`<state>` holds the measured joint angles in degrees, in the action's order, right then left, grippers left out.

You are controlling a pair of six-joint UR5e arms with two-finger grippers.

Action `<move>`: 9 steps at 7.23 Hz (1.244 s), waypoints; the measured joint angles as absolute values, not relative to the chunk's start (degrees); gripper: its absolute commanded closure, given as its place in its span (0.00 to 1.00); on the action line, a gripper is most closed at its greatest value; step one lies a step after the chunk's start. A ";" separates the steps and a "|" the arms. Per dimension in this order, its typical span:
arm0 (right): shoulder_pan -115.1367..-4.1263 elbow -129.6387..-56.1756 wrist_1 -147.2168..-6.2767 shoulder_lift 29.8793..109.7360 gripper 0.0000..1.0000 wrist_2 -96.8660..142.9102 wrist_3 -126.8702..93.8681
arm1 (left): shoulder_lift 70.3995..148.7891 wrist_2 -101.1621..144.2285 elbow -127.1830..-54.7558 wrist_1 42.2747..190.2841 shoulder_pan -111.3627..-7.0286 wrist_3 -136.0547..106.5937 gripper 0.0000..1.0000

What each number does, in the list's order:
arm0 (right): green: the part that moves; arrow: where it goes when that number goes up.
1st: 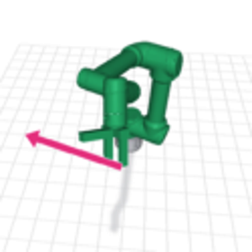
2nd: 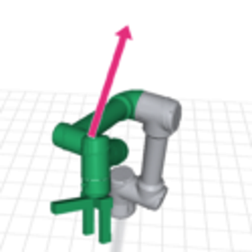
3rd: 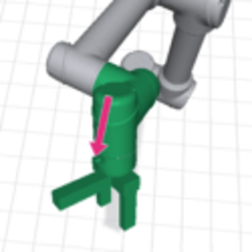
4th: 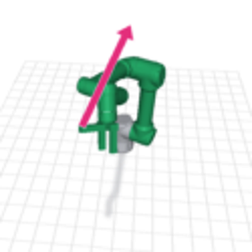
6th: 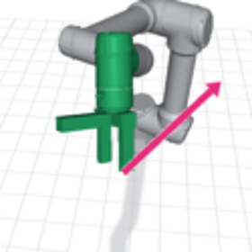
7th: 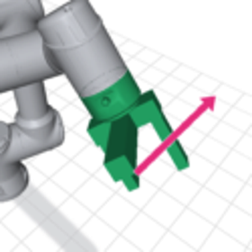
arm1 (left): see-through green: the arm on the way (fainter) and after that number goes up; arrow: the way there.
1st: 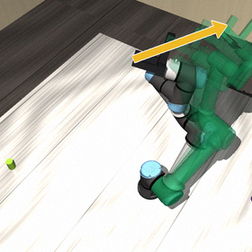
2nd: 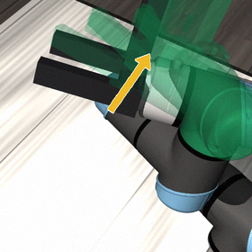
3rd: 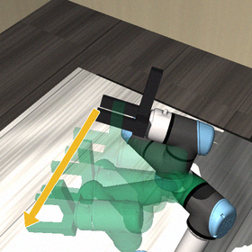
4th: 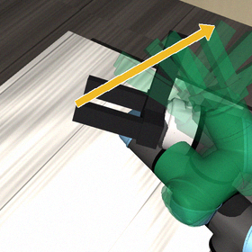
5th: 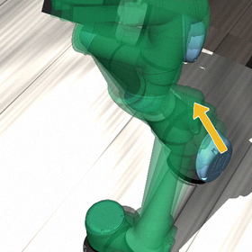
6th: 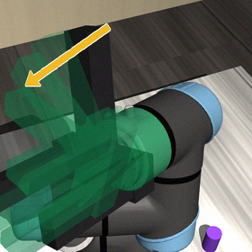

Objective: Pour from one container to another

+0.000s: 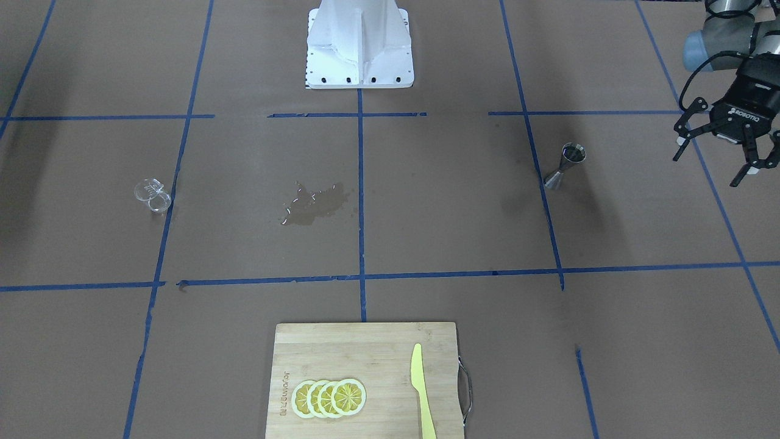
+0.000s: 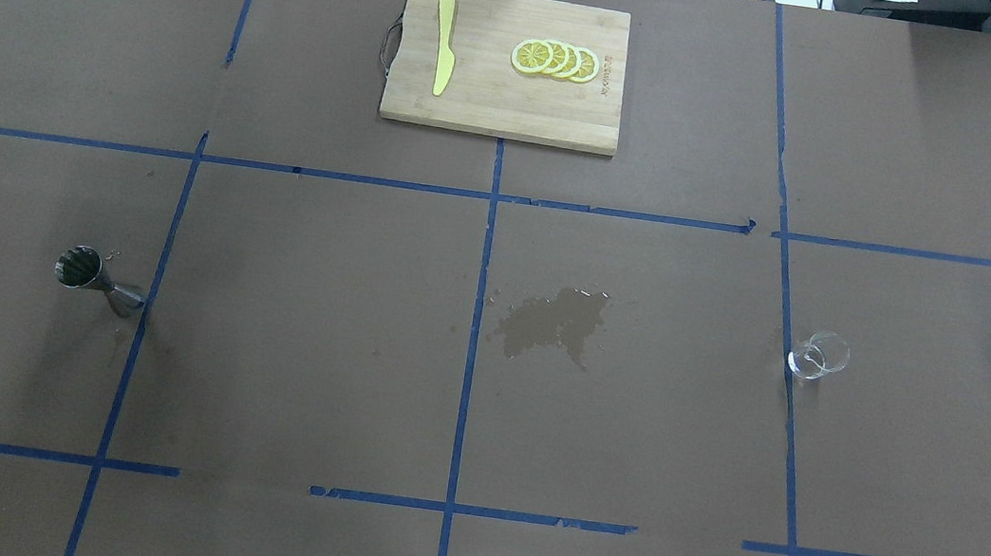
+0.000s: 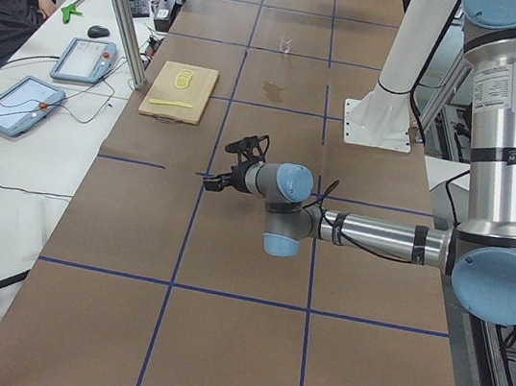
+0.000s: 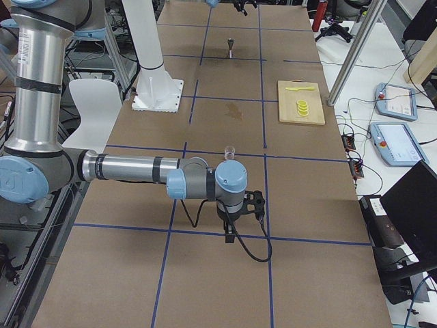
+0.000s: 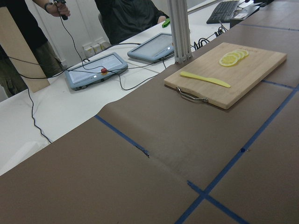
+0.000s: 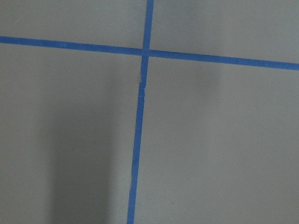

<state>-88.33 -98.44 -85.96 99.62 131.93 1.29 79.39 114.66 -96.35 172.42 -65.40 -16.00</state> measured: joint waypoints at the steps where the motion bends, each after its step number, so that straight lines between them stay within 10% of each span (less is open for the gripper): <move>1: -88.33 -98.44 -85.96 99.70 0.00 131.93 1.29 | 79.58 118.15 -96.22 169.67 -68.58 -13.53 0.01; 9: -88.33 -98.41 -85.96 100.18 0.00 131.92 1.32 | 78.85 122.22 -95.69 152.96 -74.29 -6.20 0.00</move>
<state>-88.33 -98.41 -85.96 100.18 131.92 1.32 78.85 122.22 -95.69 152.96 -74.29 -6.20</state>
